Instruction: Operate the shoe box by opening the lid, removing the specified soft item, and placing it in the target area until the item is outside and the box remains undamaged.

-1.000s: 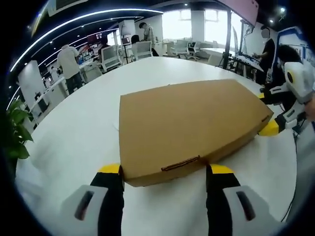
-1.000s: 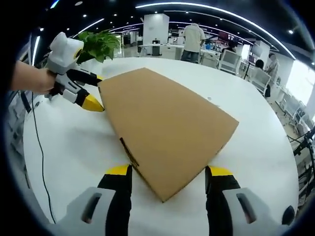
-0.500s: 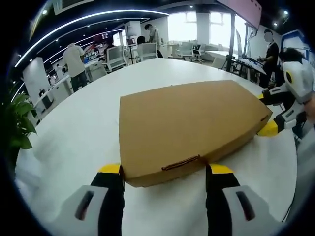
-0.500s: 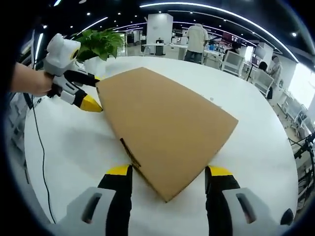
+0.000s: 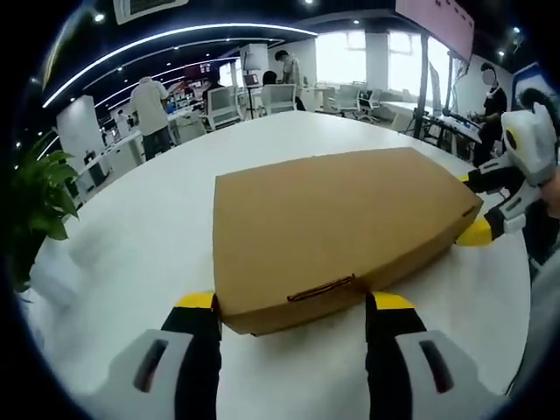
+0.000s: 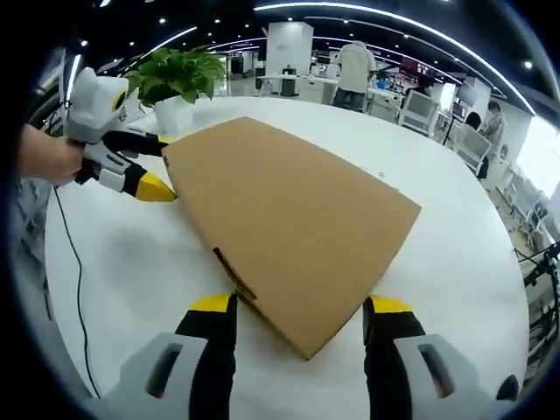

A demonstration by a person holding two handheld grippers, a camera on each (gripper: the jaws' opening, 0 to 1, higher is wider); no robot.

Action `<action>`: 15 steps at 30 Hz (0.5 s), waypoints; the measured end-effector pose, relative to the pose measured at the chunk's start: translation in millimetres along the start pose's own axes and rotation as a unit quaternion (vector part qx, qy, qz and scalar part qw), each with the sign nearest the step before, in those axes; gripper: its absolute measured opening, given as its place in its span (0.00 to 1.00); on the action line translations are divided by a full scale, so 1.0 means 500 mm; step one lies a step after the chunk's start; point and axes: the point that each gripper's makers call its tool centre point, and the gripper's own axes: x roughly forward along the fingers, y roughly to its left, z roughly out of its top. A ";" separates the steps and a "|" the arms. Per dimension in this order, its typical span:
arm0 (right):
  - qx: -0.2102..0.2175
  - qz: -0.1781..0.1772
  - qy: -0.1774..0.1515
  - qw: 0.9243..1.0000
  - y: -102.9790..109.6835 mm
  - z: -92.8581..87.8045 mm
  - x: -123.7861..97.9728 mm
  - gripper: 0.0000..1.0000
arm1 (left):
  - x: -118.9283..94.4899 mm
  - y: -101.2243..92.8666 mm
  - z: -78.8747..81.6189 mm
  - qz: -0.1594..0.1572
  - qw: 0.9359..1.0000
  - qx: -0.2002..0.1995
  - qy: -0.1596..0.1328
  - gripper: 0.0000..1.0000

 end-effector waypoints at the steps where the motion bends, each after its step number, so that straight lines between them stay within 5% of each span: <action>1: -0.002 0.002 0.000 1.000 0.001 0.000 0.000 0.56 | -0.003 -0.002 -0.003 0.002 1.000 -0.002 -0.001 0.66; 15: -0.003 0.003 0.006 1.000 0.019 -0.008 -0.009 0.58 | -0.030 -0.010 -0.030 0.014 0.999 -0.034 -0.017 0.65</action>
